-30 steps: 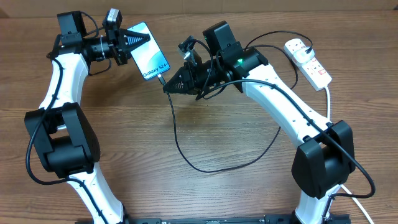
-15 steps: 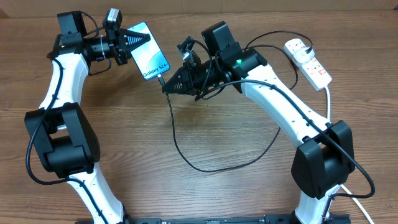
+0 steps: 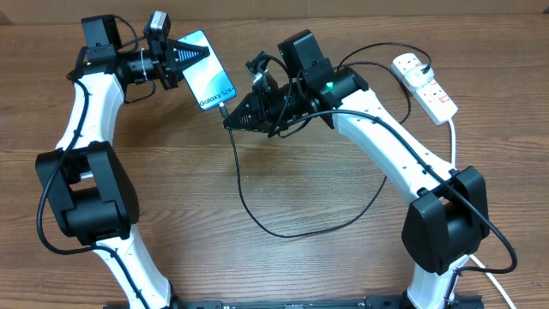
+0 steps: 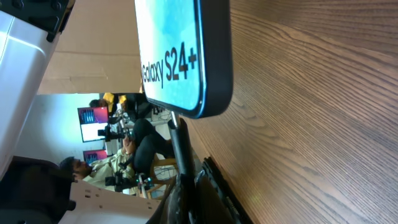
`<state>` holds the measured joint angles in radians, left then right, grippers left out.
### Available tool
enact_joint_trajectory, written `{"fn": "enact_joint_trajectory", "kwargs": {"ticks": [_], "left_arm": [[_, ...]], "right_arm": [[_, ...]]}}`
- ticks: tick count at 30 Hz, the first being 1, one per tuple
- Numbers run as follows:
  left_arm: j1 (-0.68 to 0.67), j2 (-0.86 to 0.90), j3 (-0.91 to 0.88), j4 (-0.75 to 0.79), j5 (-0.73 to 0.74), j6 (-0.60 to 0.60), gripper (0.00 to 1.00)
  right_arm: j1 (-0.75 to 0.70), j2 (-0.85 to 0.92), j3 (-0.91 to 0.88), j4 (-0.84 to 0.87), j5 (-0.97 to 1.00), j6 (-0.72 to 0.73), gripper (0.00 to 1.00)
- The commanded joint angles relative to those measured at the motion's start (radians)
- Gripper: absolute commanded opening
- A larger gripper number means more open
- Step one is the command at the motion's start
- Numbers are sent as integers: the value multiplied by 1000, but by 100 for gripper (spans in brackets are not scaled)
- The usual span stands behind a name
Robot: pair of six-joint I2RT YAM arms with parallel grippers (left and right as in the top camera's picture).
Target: Plug charger to phone and switch on socket
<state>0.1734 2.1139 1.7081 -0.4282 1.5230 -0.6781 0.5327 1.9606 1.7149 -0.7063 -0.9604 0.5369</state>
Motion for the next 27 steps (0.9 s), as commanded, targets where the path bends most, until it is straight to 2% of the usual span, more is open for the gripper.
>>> {"fn": "enact_joint_trajectory", "kwargs": {"ticks": [1, 13, 27], "left_arm": [[-19, -6, 15, 0, 60, 21, 4], [-26, -6, 15, 44, 60, 27, 4], [-38, -6, 15, 44, 60, 16, 4]], "right_arm": [[-6, -19, 7, 13, 44, 17, 4], [-17, -19, 7, 48, 43, 43, 4], [-19, -19, 7, 2, 85, -15, 4]]}}
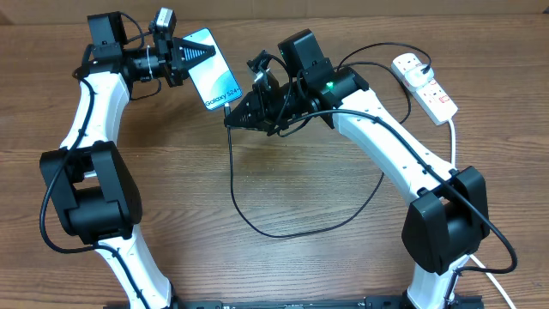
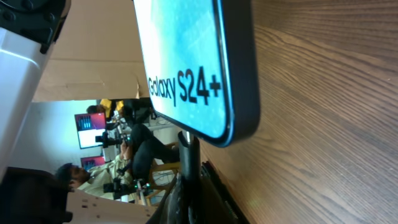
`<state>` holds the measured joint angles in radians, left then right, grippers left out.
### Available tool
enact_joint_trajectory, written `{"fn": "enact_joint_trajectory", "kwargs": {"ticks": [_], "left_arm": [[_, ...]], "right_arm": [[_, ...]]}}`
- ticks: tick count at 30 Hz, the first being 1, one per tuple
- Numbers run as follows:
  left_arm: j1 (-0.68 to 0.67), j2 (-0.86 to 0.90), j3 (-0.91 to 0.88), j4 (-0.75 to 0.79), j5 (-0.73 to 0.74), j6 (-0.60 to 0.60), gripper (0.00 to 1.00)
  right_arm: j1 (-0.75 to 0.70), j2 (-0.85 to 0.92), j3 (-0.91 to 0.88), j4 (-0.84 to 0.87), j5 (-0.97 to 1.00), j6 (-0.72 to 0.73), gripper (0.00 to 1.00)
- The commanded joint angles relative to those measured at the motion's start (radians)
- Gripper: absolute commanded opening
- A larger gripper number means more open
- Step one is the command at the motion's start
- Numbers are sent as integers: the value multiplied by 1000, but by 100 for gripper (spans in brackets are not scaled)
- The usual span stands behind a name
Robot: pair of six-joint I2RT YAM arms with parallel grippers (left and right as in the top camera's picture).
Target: Plug charger to phone and switch on socket
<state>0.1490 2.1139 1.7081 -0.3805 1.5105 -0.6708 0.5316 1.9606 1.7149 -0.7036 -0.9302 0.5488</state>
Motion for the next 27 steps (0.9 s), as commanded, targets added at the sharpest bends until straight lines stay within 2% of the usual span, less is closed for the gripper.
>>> {"fn": "enact_joint_trajectory", "kwargs": {"ticks": [1, 11, 17, 27], "left_arm": [[-14, -6, 15, -4, 72, 8, 4], [-14, -6, 15, -4, 72, 1, 4], [-13, -6, 15, -3, 72, 1, 4], [-12, -6, 15, -3, 72, -34, 4]], "right_arm": [[-18, -19, 7, -2, 55, -28, 4], [-76, -19, 7, -9, 53, -58, 4], [-84, -19, 7, -13, -13, -117, 4], [-61, -19, 7, -94, -71, -306, 4]]}}
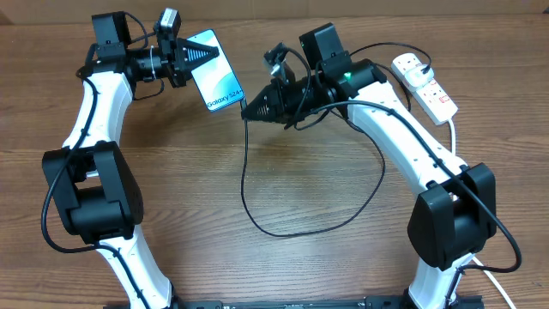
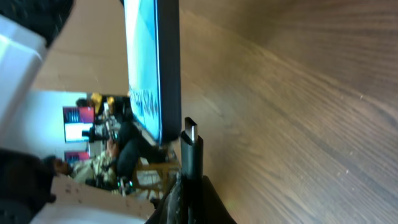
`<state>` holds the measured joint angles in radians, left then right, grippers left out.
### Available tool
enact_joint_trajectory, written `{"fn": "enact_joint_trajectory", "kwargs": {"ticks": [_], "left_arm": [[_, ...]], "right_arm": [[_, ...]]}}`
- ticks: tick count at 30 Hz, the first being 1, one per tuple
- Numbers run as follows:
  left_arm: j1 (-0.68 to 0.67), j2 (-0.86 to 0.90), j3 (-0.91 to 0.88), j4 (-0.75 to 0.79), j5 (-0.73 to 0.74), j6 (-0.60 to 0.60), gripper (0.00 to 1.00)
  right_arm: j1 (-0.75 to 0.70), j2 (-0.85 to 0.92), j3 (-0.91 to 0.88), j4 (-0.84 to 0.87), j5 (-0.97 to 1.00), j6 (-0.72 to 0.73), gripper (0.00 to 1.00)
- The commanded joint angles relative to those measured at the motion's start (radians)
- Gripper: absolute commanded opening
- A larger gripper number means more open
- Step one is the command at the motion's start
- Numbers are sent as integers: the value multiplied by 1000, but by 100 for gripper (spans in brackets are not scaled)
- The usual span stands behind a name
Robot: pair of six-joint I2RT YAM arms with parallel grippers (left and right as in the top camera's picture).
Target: Plug charger to phone and switch on socket
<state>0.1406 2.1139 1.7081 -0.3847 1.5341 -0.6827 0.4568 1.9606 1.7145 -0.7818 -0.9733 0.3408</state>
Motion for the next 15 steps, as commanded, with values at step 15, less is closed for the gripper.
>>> {"fn": "enact_joint_trajectory", "kwargs": {"ticks": [15], "left_arm": [[-13, -6, 15, -9, 49, -81, 4]], "right_arm": [[65, -19, 8, -110, -64, -299, 4]]}}
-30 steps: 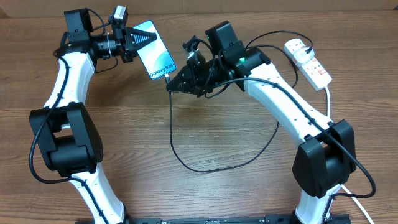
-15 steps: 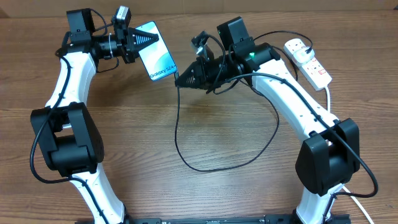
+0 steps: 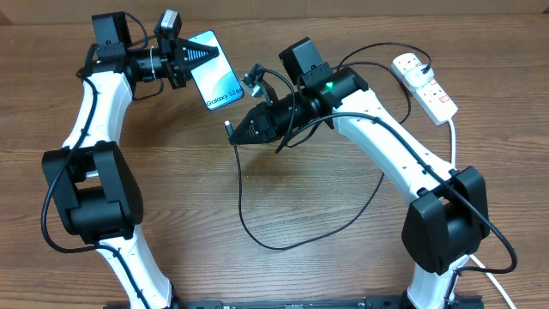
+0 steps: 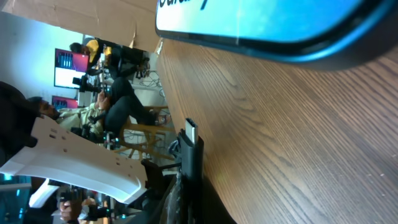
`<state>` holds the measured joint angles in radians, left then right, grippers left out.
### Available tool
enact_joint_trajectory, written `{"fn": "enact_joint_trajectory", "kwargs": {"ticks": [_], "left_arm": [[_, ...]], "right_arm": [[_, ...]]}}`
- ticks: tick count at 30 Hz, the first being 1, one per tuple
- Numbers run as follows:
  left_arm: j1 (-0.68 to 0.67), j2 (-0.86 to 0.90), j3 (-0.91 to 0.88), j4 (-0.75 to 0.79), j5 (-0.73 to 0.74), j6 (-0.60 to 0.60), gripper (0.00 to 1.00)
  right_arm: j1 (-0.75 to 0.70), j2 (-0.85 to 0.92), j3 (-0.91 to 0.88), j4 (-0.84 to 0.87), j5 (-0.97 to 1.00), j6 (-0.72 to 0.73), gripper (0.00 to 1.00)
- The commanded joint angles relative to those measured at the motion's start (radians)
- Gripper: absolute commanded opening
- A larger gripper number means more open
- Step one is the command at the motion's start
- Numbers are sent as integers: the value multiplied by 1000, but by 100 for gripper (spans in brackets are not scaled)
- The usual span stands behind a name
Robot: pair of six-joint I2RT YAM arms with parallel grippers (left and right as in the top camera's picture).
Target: Plug charger to phone and switch on socket
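Observation:
In the overhead view my left gripper [image 3: 194, 55] is shut on the upper end of a blue-screened phone [image 3: 219, 81], holding it tilted at the back left. My right gripper [image 3: 243, 129] is shut on the black charger plug [image 3: 229, 125], which sits just below the phone's lower end with a small gap. In the right wrist view the plug [image 4: 191, 152] stands up between the fingers with its metal tip bare, and the phone [image 4: 273, 25] crosses the top edge. A white socket strip [image 3: 426, 83] lies at the back right.
The black cable [image 3: 283, 240] hangs from the plug in a wide loop across the middle of the wooden table [image 3: 197, 215] and rises towards the socket strip. A white lead [image 3: 452, 137] runs from the strip down the right side.
My right gripper has moved down and to the left with the plug, from beside the phone's lower edge to a spot below it. The phone and left gripper have stayed put.
At first the plug was held against the phone's lower end. The left gripper then shifted the phone slightly right and back, the plug still at its end. Later the plug stood beside the phone's edge with its tip bare, and now it is lower, apart from the phone.

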<state>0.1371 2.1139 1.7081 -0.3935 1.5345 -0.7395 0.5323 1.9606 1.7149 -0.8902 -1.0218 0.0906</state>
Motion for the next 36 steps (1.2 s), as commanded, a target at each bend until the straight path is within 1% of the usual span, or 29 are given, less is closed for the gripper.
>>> {"fn": "enact_joint_trajectory", "kwargs": {"ticks": [1, 15, 26, 32, 36], "left_arm": [[-12, -6, 15, 0, 48, -24, 4], [-53, -6, 15, 0, 48, 6, 4], [-55, -6, 15, -2, 48, 14, 4], [-54, -6, 15, -2, 48, 22, 4], [-55, -6, 15, -2, 48, 22, 4]], "right_arm": [[-12, -19, 8, -4, -16, -56, 4], [-39, -19, 9, -11, -20, -71, 4], [-72, -19, 9, -18, -21, -93, 4], [-87, -20, 31, -83, -46, -163, 4], [-87, -19, 55, -141, -45, -235, 4]]}}
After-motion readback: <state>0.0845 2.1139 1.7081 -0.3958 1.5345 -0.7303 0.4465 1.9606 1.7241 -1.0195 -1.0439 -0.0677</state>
